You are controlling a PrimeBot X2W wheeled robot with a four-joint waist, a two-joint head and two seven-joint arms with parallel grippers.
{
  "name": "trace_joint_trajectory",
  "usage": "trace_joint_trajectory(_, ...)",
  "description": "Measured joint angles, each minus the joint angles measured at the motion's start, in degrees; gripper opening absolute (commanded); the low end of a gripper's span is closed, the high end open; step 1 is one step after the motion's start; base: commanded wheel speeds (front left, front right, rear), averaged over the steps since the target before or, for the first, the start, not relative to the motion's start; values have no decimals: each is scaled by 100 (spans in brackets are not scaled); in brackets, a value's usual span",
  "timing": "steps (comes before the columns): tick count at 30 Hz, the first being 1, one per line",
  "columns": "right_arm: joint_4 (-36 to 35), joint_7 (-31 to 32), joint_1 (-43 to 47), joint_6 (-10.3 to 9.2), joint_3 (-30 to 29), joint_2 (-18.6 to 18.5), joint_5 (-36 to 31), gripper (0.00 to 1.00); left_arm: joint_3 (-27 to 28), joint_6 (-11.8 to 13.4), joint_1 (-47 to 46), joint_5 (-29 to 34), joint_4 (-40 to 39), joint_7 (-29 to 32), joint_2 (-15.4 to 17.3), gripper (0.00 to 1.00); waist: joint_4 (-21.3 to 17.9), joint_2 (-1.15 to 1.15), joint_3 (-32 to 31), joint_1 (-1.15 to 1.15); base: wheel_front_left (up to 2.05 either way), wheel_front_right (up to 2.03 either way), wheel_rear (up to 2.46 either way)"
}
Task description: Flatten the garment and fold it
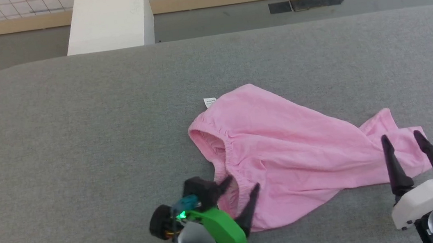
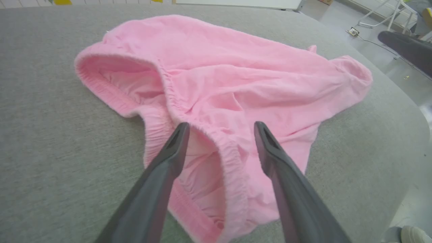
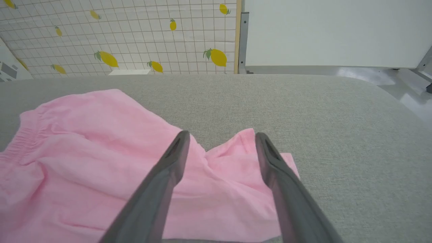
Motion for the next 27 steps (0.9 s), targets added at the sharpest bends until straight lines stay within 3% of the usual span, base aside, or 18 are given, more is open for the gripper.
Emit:
trace_joint_trajectory(9,103,-37,-81,0,124,-1,143,100,-232,57,-372,-366,237,1233,174,100,-89,0,132,0,0,0,0)
trace_joint_trajectory(10,113,-54,-109,0,141,-1,162,100,-232,57,-400,-426,196,1256,168,94,-101,0,143,0,0,0,0)
trace_joint_trajectory(11,116,-59,-127,0,151,-1,185,100,-224,56,-422,-493,141,1252,165,36,-110,0,152,0,0,0,0)
trace_joint_trajectory(12,121,-83,-145,0,160,0,193,100,-211,56,-458,-558,70,1228,167,0,-122,0,165,0,0,0,0)
trace_joint_trajectory(16,156,-126,-186,0,193,-1,325,100,19,100,-692,-550,-62,893,263,0,-146,0,218,0,0,0,0)
trace_joint_trajectory(27,196,-178,-388,0,296,-2,360,100,1578,1336,-1378,-550,855,-334,750,0,-192,0,547,0,0,0,0)
